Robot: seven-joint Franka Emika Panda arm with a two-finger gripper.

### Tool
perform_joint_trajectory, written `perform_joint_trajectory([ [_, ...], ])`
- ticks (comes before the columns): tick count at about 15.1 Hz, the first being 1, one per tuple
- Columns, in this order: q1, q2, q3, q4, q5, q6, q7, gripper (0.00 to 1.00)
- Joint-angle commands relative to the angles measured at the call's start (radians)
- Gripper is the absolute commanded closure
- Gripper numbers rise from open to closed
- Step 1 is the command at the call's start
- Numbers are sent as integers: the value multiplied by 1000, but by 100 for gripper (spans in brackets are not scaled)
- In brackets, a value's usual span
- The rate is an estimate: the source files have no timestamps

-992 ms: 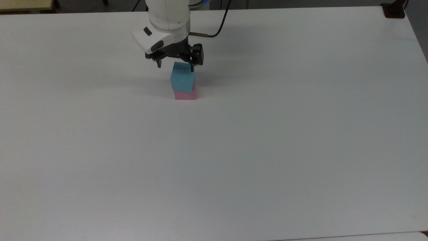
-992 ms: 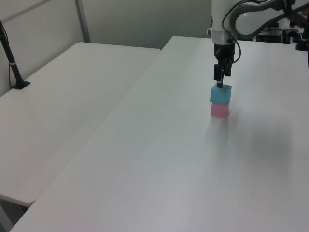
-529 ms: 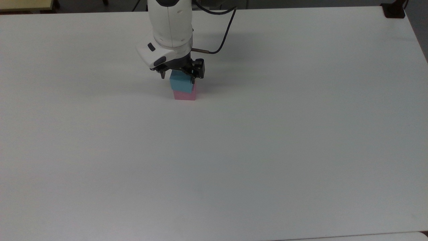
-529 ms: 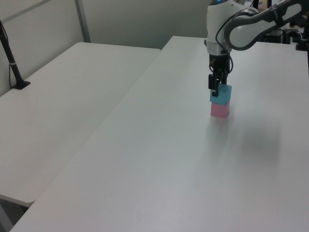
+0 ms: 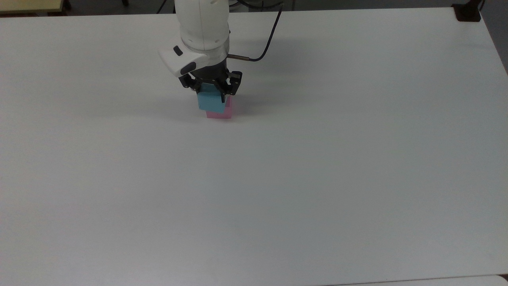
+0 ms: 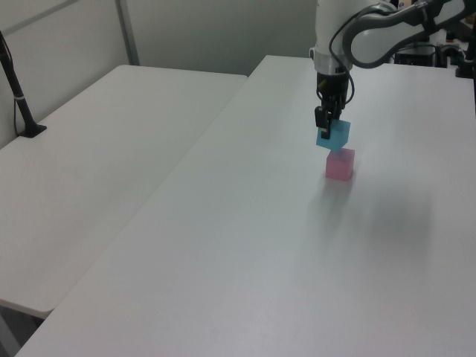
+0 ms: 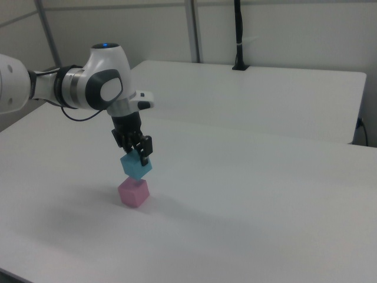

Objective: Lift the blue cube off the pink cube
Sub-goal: 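Carry the light-blue cube beside the pink cube and lower it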

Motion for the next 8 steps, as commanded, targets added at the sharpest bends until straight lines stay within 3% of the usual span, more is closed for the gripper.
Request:
perform_joint_trajectory([
  [1, -50, 13, -3, 53, -12, -8, -161, 50],
  [4, -134, 120, -3, 178, -15, -8, -287, 50],
  [8, -182, 201, -3, 206, -21, 4, -353, 50],
])
